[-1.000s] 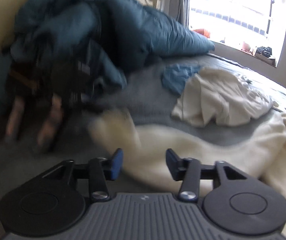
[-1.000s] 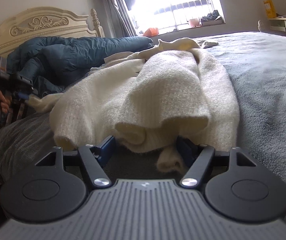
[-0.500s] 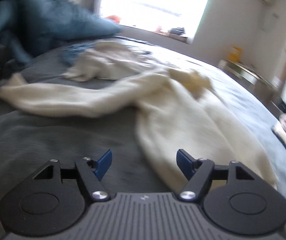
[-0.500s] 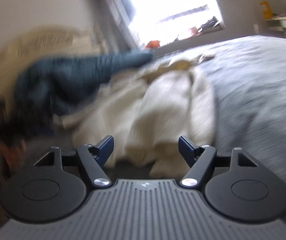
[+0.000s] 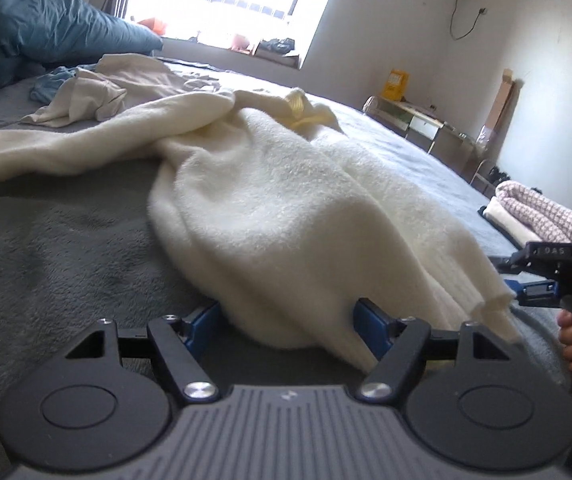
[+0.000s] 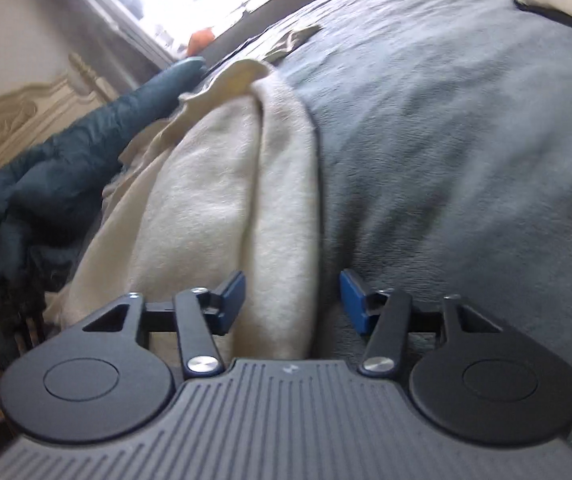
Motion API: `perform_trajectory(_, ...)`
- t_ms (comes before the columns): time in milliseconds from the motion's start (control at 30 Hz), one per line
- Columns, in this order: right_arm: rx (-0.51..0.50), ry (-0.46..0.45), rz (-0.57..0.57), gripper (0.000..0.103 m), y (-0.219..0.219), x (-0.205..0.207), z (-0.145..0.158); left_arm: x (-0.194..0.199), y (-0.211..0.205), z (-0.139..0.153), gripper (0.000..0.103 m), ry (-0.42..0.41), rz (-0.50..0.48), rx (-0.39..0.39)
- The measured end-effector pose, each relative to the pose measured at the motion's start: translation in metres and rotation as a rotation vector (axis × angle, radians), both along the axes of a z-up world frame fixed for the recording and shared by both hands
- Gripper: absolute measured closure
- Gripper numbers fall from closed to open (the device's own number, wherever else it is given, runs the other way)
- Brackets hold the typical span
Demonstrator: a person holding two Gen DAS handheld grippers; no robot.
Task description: Fold clothes
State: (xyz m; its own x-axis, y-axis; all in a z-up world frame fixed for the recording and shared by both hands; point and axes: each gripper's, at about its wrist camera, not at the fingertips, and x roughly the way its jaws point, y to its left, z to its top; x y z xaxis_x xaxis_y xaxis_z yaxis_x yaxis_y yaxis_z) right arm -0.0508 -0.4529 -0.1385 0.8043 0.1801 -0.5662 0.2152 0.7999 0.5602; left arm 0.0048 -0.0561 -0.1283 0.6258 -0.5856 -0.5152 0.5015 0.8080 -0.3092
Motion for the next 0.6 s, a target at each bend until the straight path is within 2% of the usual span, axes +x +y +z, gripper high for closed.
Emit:
perform_trajectory(133,-0.085,0.026,0.081,0.076,0.017,0.003,0.005,0.006,0.004,-0.008,0.028,-0.003,-0.004,-0.039)
perform_trajectory(200,-0.132,0.025,0.106,0.087,0.024,0.005,0.008,0.008,0.004,-0.010,0.027,-0.007,-0.001,-0.053)
perform_trajectory(267,-0.170,0.026,0.115,0.091,0.025,0.005,0.013,0.008,0.005,-0.010,0.027,-0.010,0.001,-0.058)
perform_trajectory(367,-0.256,-0.015,0.093,0.093,0.025,0.000,0.033,0.007,0.007,-0.009,0.027,-0.004,0.000,-0.063)
perform_trajectory(533,-0.486,-0.076,-0.031,0.093,-0.006,0.005,0.083,0.007,0.013,-0.004,0.027,0.017,-0.006,-0.064)
perform_trajectory(600,-0.514,-0.084,-0.066,0.093,-0.016,0.003,0.087,0.006,0.015,-0.003,0.027,0.029,-0.014,-0.065)
